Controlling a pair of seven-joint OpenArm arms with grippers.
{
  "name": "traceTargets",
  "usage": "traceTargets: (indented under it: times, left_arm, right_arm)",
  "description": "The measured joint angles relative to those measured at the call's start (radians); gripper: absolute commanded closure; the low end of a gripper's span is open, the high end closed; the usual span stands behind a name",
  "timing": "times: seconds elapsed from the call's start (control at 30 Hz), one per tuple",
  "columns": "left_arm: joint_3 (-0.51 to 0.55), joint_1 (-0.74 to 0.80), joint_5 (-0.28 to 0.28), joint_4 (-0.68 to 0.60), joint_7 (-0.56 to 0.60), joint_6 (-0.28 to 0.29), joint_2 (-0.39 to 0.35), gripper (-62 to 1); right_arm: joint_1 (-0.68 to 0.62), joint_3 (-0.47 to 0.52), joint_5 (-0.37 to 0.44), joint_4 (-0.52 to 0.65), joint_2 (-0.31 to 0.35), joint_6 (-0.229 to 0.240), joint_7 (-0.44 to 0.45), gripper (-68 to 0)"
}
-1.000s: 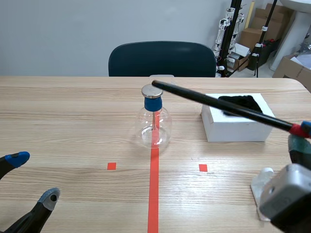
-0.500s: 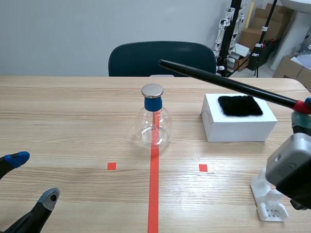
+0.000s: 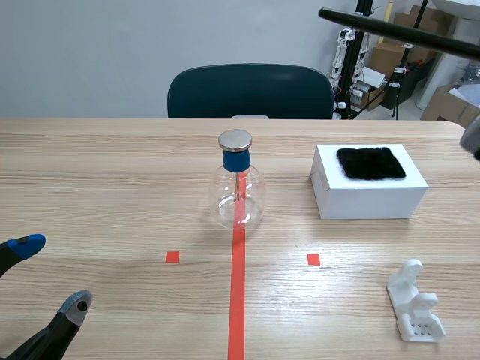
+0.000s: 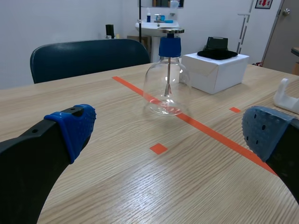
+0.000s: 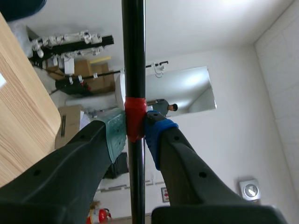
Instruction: Do the electroscope experiment. rub the rod on the fur
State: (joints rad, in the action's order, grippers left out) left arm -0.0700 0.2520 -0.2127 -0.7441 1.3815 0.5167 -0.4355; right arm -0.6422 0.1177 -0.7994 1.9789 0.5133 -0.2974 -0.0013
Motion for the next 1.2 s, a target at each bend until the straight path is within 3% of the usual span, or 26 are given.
traceTargets:
  times: [0.1,0.3,0.5,0.6,0.7,0.8,1.2]
  left_arm:
    - [0.000,0.000,0.000,0.000,0.000,0.000,0.000,-62.3]
    - [0.000,0.000,0.000,0.000,0.000,0.000,0.000,-62.3]
    - [0.000,0.000,0.000,0.000,0.000,0.000,0.000,-62.3]
    - [0.000,0.000,0.000,0.000,0.000,0.000,0.000,-62.3]
    - [0.000,0.000,0.000,0.000,0.000,0.000,0.000,-62.3]
    - [0.000,0.000,0.000,0.000,0.000,0.000,0.000,-62.3]
    - [0.000,0.000,0.000,0.000,0.000,0.000,0.000,-62.3]
  right_arm:
    - [0.065,0.031,0.000,-0.073,0.046,0.045,-0.002,-5.5]
    - [0.186,0.005,0.000,-0.242,0.242,0.051,0.053,-5.5]
    - [0.332,-0.167,-0.001,-0.385,0.454,0.051,0.106,-5.5]
    - [0.404,-0.261,-0.001,-0.431,0.524,0.051,0.107,-5.5]
    - [0.484,-0.326,-0.006,-0.473,0.548,0.051,0.105,-5.5]
    - [0.552,-0.384,-0.064,-0.518,0.543,0.048,0.067,-5.5]
    - [0.680,-0.555,-0.156,-0.652,0.525,0.047,-0.093,-5.5]
